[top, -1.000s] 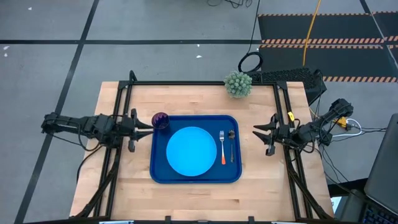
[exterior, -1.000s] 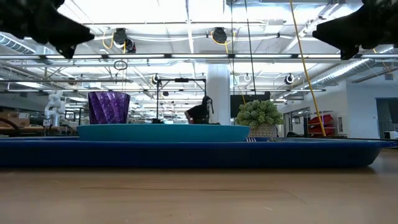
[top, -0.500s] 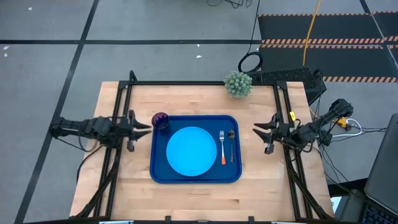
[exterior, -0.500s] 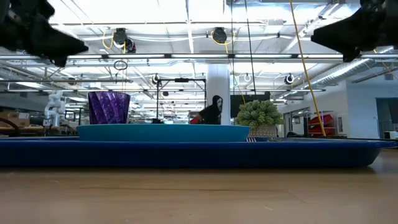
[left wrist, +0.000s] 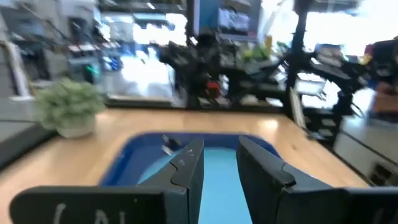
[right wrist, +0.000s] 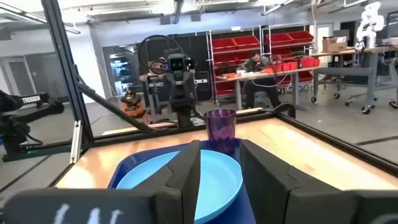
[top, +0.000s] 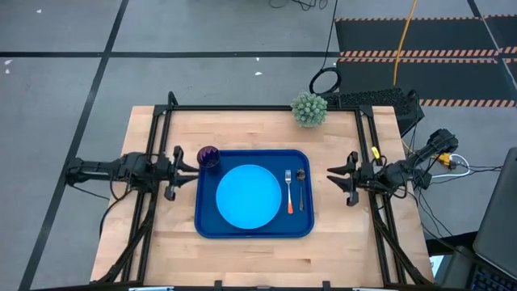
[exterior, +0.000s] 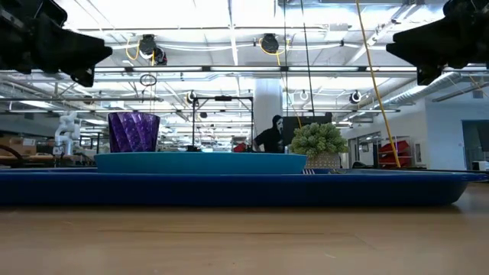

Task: Pick and place plate/cup/fork/spoon on tray
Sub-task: Return to Home Position

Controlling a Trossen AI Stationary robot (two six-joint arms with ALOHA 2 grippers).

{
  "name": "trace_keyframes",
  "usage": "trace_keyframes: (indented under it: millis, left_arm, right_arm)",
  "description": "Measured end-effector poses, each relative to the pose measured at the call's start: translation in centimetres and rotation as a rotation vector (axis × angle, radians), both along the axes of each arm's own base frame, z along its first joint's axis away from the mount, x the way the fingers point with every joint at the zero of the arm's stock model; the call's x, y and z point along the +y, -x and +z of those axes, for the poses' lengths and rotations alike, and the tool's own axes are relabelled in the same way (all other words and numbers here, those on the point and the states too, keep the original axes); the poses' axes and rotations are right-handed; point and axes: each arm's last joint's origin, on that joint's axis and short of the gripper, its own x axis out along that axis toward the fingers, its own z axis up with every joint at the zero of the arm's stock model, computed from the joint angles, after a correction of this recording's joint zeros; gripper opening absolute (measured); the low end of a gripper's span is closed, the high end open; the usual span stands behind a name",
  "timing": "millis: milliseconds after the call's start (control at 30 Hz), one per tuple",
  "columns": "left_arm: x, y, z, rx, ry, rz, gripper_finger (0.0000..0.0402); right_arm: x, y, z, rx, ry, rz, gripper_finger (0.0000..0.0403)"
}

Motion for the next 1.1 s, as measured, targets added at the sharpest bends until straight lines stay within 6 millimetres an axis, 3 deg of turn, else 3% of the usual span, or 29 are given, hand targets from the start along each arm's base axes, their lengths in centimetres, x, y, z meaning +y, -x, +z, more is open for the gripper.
trace_keyframes:
  millis: [333, 1100]
  left_arm:
    - [0.84, -0.01, -0.26, 0.035, 0.026, 0.033, 0.0097]
    - [0.85, -0.06, -0.75, 0.076, 0.01, 0.036, 0.0097]
  right_arm:
    - [0.05, 0.0, 0.09, 0.004, 0.091, 0.007, 0.0105]
    - [0.09, -0.06, -0.49, 0.045, 0.037, 0.019, 0.0105]
